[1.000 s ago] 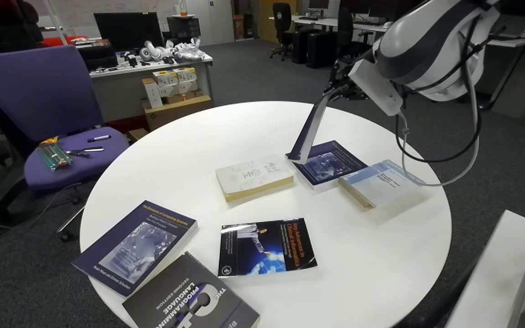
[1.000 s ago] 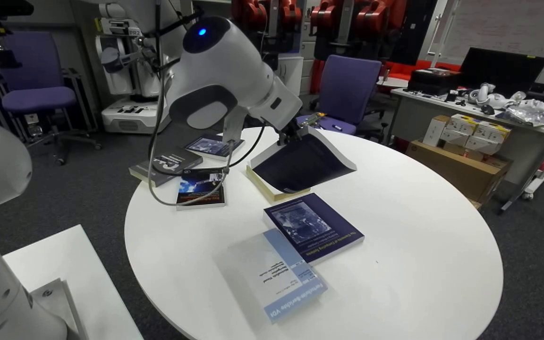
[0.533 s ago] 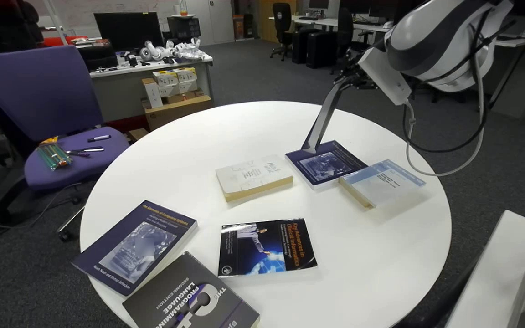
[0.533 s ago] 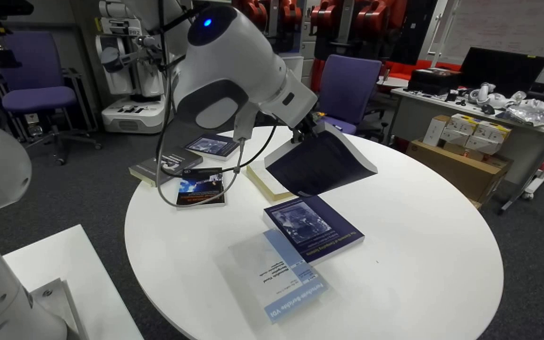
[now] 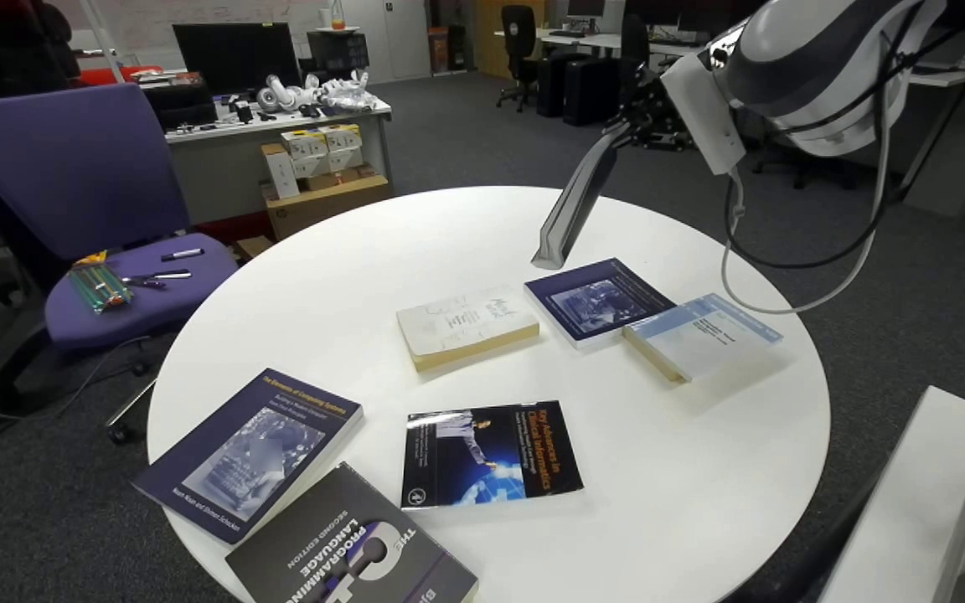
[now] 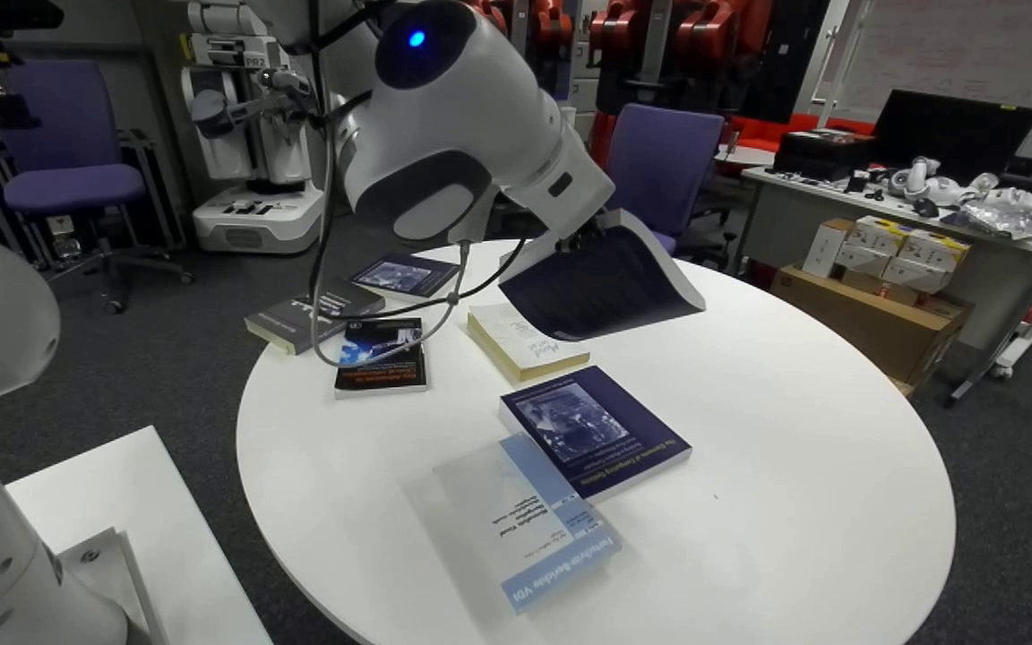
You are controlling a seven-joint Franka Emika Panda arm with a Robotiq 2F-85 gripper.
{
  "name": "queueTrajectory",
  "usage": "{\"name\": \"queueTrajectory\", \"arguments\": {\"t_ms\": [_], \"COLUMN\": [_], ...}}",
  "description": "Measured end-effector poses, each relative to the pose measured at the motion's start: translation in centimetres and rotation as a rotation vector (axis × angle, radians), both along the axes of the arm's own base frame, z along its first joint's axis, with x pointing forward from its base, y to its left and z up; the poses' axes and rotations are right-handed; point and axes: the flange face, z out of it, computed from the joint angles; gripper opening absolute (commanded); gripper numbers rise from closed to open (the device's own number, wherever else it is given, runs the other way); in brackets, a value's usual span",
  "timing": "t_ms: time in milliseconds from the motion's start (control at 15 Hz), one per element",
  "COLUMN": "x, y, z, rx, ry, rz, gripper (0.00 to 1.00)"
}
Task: Move one book from the left to the right.
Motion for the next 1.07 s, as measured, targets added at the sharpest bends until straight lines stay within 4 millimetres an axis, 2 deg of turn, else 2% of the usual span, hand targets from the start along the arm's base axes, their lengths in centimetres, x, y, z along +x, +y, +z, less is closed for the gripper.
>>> {"name": "queueTrajectory", "arguments": {"t_ms": [267, 467, 667, 1067], "x": [-0.5, -1.1, -2.0, -3.5], "y": [-2.2, -4.1, -5.4, -7.3], "z": [-1.2, -3.2, -6.2, -13.8], "rx": [0.111, 0.175, 0.223, 0.297], "ry": [-0.008, 0.002, 0.023, 0.059], "rz": [-0.032, -0.047, -0.041, 0.000], "gripper": [0.05, 0.05, 0.05, 0.05]}}
